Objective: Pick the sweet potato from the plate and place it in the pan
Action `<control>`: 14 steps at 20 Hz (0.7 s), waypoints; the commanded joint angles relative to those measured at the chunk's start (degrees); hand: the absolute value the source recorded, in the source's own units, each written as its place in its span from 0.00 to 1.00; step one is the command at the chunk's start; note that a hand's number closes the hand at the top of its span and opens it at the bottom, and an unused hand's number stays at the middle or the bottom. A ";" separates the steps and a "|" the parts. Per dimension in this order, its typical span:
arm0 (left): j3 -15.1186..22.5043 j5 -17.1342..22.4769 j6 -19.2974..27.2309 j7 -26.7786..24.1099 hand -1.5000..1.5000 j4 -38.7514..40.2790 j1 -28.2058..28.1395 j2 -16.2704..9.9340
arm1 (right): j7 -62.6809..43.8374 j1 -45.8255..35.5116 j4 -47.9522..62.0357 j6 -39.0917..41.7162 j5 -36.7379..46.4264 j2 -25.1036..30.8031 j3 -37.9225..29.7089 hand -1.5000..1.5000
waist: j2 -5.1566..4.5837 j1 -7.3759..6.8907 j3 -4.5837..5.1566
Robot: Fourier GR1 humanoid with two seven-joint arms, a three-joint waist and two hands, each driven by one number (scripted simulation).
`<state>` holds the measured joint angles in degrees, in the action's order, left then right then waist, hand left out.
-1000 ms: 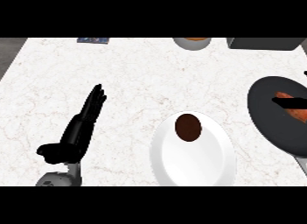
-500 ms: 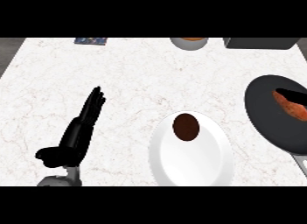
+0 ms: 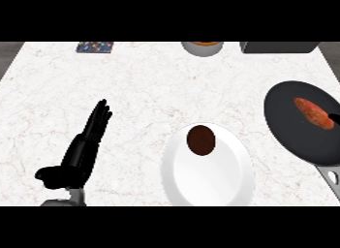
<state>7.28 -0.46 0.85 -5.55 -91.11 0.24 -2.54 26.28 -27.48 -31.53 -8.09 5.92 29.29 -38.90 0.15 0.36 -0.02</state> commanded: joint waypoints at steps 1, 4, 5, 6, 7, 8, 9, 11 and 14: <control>-0.69 0.37 -0.43 1.79 0.50 0.07 1.49 -0.32 | 0.00 5.73 -6.42 8.66 -4.14 -1.83 0.68 0.00 | 0.13 0.40 0.07; 0.08 -1.48 1.70 2.73 0.50 -0.73 2.55 0.88 | 1.04 11.76 -12.31 12.96 -5.86 -2.23 1.67 0.00 | 0.09 0.34 0.06; -0.12 -0.28 0.20 0.71 0.50 0.95 0.81 0.75 | -0.79 14.38 -17.13 15.35 -7.61 -1.91 1.16 0.00 | 0.21 0.71 0.11; 0.63 -1.70 1.30 -0.59 0.50 1.55 -0.25 1.38 | 0.52 17.85 -19.10 16.66 -8.01 -2.68 1.30 0.00 | 0.18 0.72 0.10; -3.18 1.40 -1.30 -2.96 0.50 5.46 2.27 -0.38 | 1.07 19.25 -21.67 16.38 -8.03 -4.07 2.13 0.00 | 0.06 0.60 0.11; 0.22 -1.47 1.73 -0.42 0.50 1.00 0.92 1.90 | 3.08 21.75 -23.48 16.49 -8.29 -4.85 2.13 0.00 | 0.07 0.36 0.07; -1.05 -1.16 1.82 2.15 0.50 2.19 5.21 1.67 | 0.70 22.51 -25.75 15.96 -8.22 -4.66 2.84 0.00 | -0.01 0.24 0.06; -0.23 -1.60 1.09 -2.51 0.50 3.71 1.87 1.93 | -1.75 28.25 -35.57 13.13 -8.24 -9.49 4.05 0.00 | 0.03 0.32 0.09; -2.51 1.27 -2.32 2.62 0.50 -0.17 2.86 -0.65 | -1.48 27.86 -33.34 14.36 -9.32 -6.46 3.78 0.00 | -0.08 -0.16 0.04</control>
<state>6.46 -1.24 1.02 -5.49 -89.69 2.09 -1.66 26.78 -3.58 -58.85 5.65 -2.10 23.29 -35.72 0.12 0.43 0.03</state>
